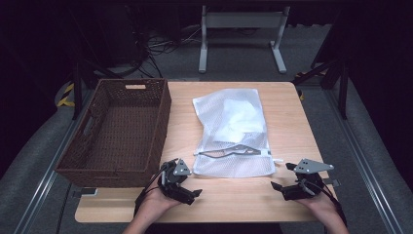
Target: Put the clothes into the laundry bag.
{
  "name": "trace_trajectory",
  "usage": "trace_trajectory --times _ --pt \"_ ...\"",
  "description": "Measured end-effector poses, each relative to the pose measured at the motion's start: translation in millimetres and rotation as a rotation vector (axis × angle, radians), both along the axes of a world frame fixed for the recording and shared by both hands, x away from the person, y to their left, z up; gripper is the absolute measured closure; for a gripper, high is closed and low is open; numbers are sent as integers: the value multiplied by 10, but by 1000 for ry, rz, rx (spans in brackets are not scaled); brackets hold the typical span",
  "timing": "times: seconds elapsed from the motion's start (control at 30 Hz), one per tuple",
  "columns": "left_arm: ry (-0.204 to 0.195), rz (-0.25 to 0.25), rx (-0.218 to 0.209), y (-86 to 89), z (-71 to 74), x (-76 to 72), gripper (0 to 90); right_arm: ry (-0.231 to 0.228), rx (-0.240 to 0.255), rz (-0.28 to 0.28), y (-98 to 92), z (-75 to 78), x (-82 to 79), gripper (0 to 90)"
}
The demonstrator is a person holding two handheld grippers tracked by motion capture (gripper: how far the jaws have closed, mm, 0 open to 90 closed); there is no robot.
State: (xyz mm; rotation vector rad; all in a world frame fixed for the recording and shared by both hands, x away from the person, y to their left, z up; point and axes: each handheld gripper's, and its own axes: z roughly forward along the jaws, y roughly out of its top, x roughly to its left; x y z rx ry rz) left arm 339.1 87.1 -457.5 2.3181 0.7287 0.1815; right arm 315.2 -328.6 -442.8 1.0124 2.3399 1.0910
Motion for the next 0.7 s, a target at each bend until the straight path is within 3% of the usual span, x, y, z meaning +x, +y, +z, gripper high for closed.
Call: trace_trajectory --times 0.23,0.7 --pt "2 3 -4 20 -2 39 72 -2 -11 28 38 -13 33 91" --pt "4 9 16 14 -1 39 73 -7 -2 27 2 -14 33 79"
